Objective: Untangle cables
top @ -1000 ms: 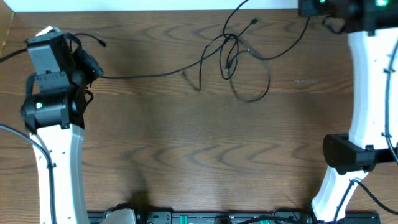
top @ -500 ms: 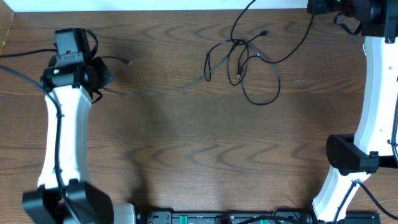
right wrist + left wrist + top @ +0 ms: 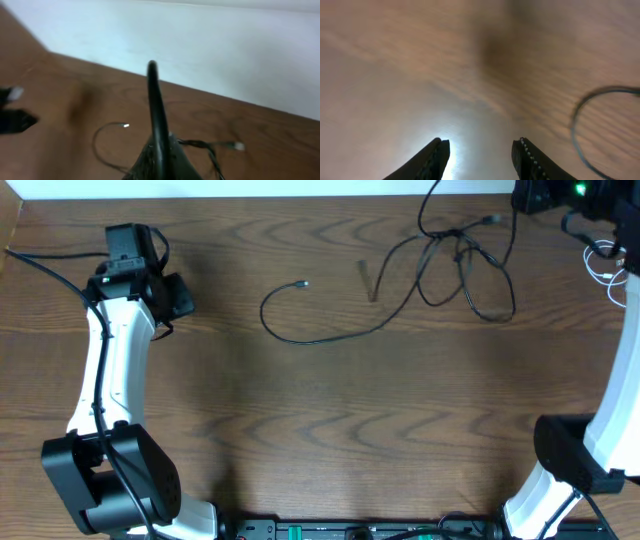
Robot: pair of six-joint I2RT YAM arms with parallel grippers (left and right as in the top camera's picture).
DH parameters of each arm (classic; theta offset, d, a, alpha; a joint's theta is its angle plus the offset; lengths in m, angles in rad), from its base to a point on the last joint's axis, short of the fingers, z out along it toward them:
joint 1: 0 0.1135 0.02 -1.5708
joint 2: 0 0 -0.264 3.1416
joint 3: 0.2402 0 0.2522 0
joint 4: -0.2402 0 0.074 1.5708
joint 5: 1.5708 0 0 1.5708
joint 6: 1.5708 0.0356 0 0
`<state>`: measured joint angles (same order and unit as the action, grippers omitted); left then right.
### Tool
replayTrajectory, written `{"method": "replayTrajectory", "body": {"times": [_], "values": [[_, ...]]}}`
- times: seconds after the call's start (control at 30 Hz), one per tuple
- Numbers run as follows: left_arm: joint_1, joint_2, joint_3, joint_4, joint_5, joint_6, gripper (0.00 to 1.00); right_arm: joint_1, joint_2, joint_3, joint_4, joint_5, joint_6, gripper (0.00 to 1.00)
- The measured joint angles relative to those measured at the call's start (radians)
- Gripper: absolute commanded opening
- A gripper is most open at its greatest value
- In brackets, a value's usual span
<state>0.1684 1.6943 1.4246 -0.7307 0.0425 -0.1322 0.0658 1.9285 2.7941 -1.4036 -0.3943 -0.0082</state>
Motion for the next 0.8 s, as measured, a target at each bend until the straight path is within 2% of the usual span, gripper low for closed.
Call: {"method": "replayTrajectory", "body": {"times": [0.4, 0.53, 0.8], "values": [[-0.031, -0.053, 0.000, 0.054, 0.600, 0.056, 0.47, 0.123, 0.093, -0.054, -0.013, -0.074, 0.000, 0.01], [-0.099, -0.053, 0.000, 0.056, 0.685, 0.059, 0.46, 0.162, 0.106, -0.055, -0.013, -0.081, 0.000, 0.01], [-0.241, -0.053, 0.000, 0.129, 0.734, 0.058, 0.46, 0.177, 0.113, -0.055, -0.015, -0.085, 0.000, 0.01]]}}
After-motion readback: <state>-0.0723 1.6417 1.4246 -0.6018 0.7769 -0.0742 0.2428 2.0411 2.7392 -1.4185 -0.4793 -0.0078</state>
